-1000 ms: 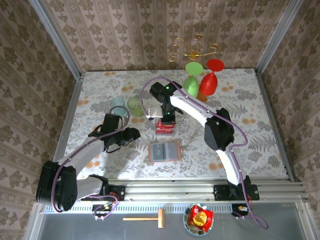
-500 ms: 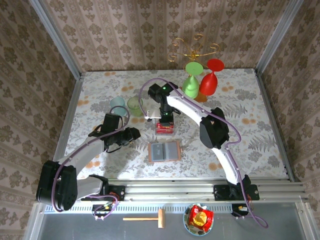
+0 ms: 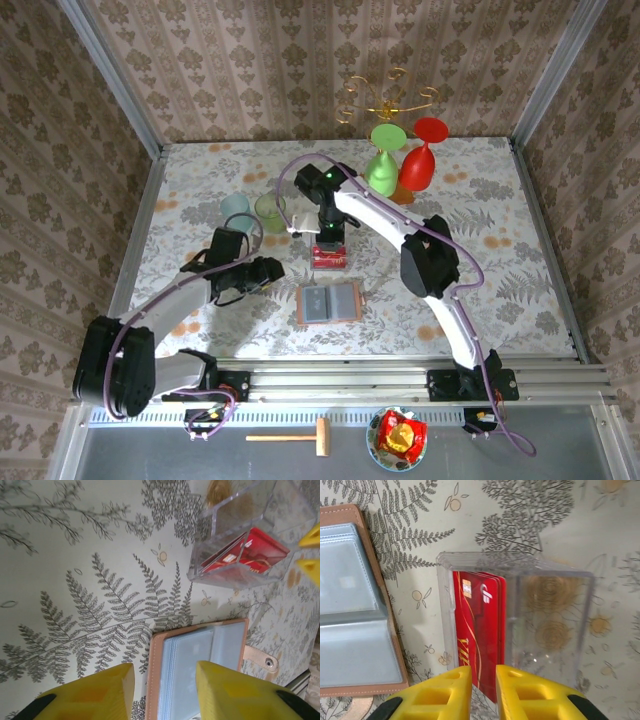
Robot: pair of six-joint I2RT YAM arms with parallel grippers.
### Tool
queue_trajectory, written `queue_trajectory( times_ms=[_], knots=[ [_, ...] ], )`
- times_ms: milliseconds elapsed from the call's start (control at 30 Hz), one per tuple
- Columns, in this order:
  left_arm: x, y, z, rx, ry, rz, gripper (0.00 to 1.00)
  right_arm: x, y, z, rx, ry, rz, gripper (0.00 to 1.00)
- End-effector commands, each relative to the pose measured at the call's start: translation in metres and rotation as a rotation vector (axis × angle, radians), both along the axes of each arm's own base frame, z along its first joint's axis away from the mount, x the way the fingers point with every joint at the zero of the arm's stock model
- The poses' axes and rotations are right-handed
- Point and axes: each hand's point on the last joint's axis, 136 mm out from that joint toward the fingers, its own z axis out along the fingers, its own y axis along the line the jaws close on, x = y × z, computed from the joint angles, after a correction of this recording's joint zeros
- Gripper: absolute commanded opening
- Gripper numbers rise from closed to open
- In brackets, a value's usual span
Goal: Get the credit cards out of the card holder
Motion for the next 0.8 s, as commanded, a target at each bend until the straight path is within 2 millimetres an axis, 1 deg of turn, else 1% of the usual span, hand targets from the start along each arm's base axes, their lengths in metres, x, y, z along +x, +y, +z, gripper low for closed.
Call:
queue_trajectory(
  times_ms=[0, 67, 133, 167, 200, 333, 367, 400, 533, 667, 767],
  knots=[
    [0.001, -0.012, 0.003, -0.018, 0.011, -0.028, 0.37, 0.006, -0.001, 0.048, 0.079, -0.111, -0.084, 0.2],
    [-0.001, -0.019, 0.001, -0.019, 0.018, -0.05, 0.36, 0.002, 0.002, 0.057, 0.128, -0.122, -0.136, 0.2],
    [-0.002, -0.025, -0.002, -0.016, 0.026, -0.067, 0.34, -0.005, 0.003, 0.061, 0.174, -0.121, -0.191, 0.2],
    [-0.001, -0.026, -0.003, -0.016, 0.031, -0.067, 0.32, -0.01, 0.004, 0.062, 0.2, -0.118, -0.22, 0.2],
    [-0.007, -0.034, -0.005, -0.016, 0.039, -0.096, 0.3, -0.014, 0.004, 0.063, 0.22, -0.115, -0.247, 0.2],
    [-0.012, -0.048, -0.011, -0.032, 0.056, -0.131, 0.23, -0.032, 0.008, 0.065, 0.33, -0.074, -0.398, 0.19],
    [-0.015, -0.052, -0.014, -0.033, 0.064, -0.141, 0.22, -0.037, 0.008, 0.063, 0.357, -0.058, -0.447, 0.19],
    [-0.016, -0.054, -0.016, -0.032, 0.072, -0.147, 0.2, -0.04, 0.008, 0.064, 0.386, -0.052, -0.494, 0.18],
    [-0.026, -0.055, -0.031, -0.001, 0.123, -0.152, 0.13, -0.055, 0.003, 0.055, 0.473, 0.007, -0.675, 0.14],
    [-0.034, -0.051, -0.046, 0.019, 0.172, -0.15, 0.08, -0.062, -0.005, 0.051, 0.531, 0.027, -0.819, 0.12],
    [-0.037, -0.05, -0.052, 0.031, 0.193, -0.154, 0.07, -0.067, -0.008, 0.052, 0.596, 0.044, -0.905, 0.11]
  ],
)
